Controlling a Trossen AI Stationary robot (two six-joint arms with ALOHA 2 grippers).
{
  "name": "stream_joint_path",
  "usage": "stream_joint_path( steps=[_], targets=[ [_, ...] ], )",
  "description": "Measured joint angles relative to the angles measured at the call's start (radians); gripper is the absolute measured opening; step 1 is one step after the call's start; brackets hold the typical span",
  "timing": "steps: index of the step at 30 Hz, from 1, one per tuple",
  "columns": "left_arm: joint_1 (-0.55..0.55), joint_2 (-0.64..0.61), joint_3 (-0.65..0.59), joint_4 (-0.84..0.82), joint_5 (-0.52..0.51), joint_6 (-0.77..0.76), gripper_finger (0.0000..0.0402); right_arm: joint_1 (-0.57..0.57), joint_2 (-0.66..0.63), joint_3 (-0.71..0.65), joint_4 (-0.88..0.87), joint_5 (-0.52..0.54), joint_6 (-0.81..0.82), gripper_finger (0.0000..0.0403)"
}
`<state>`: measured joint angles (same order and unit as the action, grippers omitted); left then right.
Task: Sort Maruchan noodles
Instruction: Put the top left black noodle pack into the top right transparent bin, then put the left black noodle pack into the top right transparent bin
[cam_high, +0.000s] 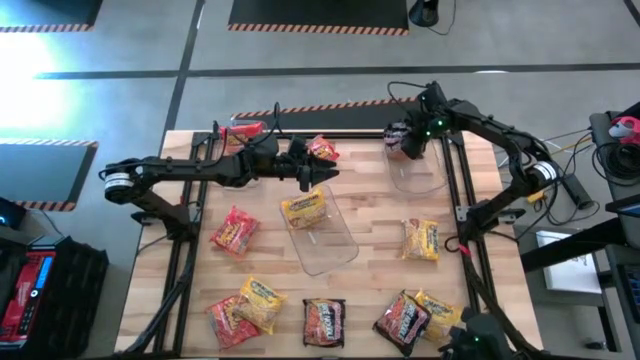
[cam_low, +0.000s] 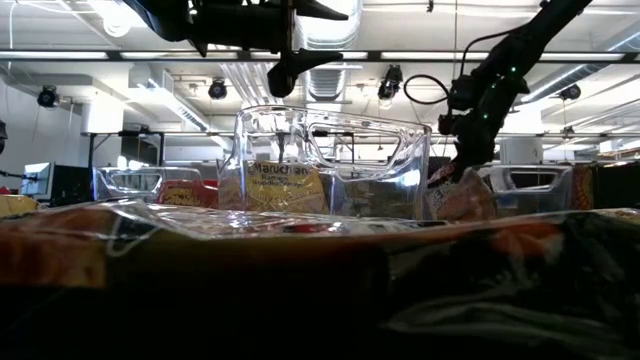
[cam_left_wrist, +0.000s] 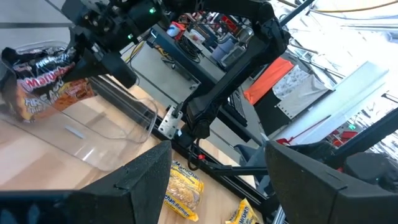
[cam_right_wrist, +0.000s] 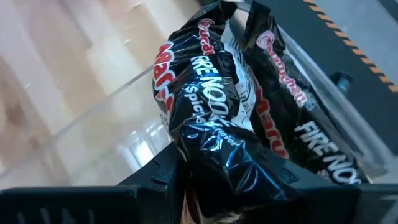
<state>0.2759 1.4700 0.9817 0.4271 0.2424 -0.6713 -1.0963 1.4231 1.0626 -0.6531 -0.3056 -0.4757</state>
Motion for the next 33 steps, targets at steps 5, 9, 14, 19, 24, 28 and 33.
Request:
stream_joint_path(
  steps=[5,9,14,19,24,28,33],
  targets=[
    [0.003,0.0,0.0,0.0,-0.001,0.0,0.0241,-0.02,0.0,0.0,0.032,0.016,0.064,0.0126],
    [0.006,0.0,0.0,0.0,-0.001,0.0,0.0241,-0.024,0.0,0.0,0.032,0.028,0.073,0.0144],
    [0.008,0.0,0.0,0.0,-0.001,0.0,0.0241,-0.023,0.0,0.0,0.001,0.108,0.086,0.0169],
    [0.008,0.0,0.0,0.0,-0.001,0.0,0.0241,-0.024,0.0,0.007,-0.052,0.13,0.09,0.0175],
    [0.008,0.0,0.0,0.0,-0.001,0.0,0.0241,-0.024,-0.012,0.038,-0.085,0.131,0.117,0.0171],
    [0.008,0.0,0.0,-0.001,-0.001,0.0,0.0241,-0.024,-0.016,0.084,-0.125,0.131,0.135,0.0173],
    [0.008,0.0,0.0,-0.001,-0.001,0.0,0.0241,-0.023,-0.017,0.125,-0.141,0.206,0.17,0.0173]
  ],
)
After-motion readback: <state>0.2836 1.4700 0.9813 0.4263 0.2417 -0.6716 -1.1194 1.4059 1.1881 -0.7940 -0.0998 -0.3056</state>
